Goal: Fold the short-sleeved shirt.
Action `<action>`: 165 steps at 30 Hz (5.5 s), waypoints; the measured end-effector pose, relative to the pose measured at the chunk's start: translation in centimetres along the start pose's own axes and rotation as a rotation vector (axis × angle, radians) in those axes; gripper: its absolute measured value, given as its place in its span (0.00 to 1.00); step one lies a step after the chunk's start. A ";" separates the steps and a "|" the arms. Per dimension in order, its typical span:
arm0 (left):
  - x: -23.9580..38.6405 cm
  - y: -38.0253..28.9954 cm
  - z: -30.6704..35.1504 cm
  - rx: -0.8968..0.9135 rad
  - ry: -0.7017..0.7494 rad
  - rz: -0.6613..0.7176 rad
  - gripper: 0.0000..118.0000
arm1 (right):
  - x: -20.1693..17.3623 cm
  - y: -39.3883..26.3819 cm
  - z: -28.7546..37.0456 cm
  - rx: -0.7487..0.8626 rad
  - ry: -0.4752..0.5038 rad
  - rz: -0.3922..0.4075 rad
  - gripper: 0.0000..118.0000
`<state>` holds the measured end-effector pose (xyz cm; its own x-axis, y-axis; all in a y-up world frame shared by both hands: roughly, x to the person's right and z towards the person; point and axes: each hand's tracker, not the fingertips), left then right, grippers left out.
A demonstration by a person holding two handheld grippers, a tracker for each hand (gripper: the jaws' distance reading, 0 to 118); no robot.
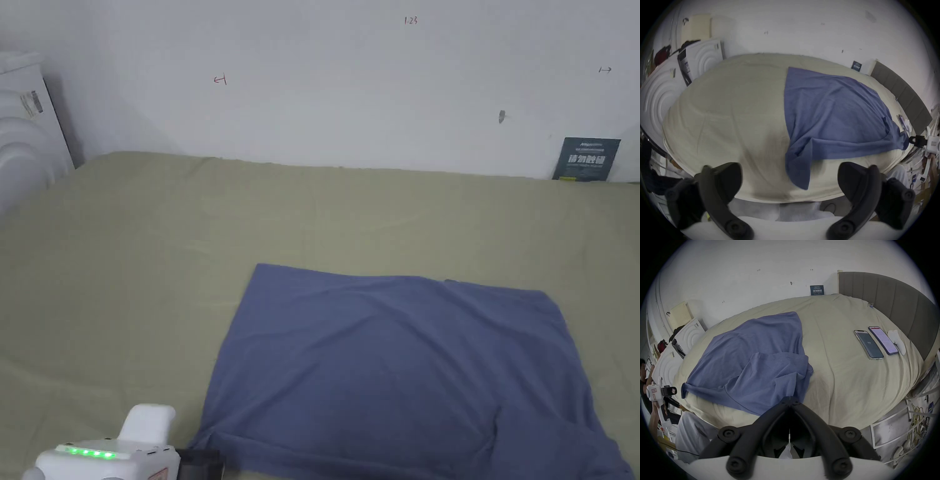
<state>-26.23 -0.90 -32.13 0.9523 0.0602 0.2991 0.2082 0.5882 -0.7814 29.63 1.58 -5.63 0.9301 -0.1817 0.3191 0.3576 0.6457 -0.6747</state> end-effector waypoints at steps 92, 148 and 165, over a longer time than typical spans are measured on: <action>3.3 9.2 -3.6 0.011 0.003 0.095 0.98 | 1.8 10.1 -8.9 -0.101 -0.079 -0.133 0.00; 3.0 1.1 2.6 -0.110 0.010 0.064 0.03 | 2.6 1.8 -2.8 -0.158 0.037 -0.216 0.09; 3.6 5.8 6.0 0.124 -0.018 0.064 0.00 | -1.6 6.0 0.3 0.086 -0.141 -0.081 0.00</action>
<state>-22.92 7.59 -32.25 0.9583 0.1145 0.2618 0.1173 0.6780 -0.7256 30.31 5.95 -9.99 0.8756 -0.1337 0.4642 0.4165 0.6957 -0.5853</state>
